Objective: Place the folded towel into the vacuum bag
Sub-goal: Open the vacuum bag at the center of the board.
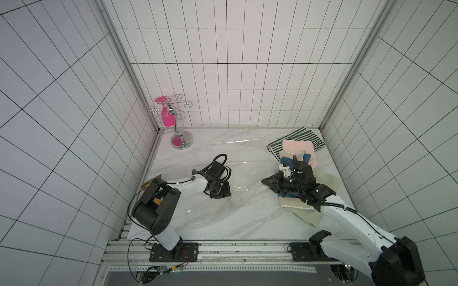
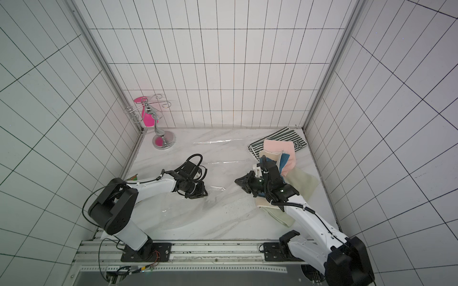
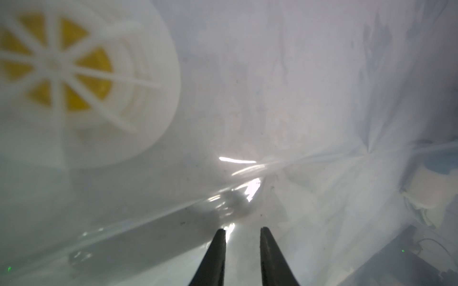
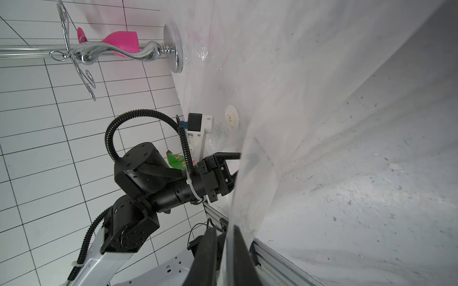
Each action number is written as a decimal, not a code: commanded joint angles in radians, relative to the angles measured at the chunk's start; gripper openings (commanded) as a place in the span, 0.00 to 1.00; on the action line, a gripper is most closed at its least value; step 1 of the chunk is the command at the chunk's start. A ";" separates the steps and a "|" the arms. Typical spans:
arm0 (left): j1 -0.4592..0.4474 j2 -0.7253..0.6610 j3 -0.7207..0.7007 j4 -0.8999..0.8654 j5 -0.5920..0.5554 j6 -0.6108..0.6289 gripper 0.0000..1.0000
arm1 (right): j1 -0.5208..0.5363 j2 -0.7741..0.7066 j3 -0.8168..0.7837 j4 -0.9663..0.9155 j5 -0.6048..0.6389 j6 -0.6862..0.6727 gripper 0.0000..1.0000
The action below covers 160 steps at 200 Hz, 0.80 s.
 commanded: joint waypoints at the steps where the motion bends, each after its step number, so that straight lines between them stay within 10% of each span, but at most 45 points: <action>1: 0.028 -0.069 0.095 -0.099 0.013 0.066 0.28 | -0.027 -0.021 -0.030 -0.043 -0.022 0.023 0.14; 66: -0.041 -0.386 0.322 -0.526 -0.158 0.397 0.44 | -0.073 -0.006 0.000 -0.106 -0.068 -0.038 0.13; 97: -0.224 -0.483 0.267 -0.547 -0.317 0.576 0.51 | -0.088 -0.001 0.021 -0.141 -0.081 -0.065 0.13; 160: -0.374 -0.539 0.155 -0.452 -0.284 0.708 0.51 | -0.100 0.030 0.054 -0.154 -0.108 -0.088 0.13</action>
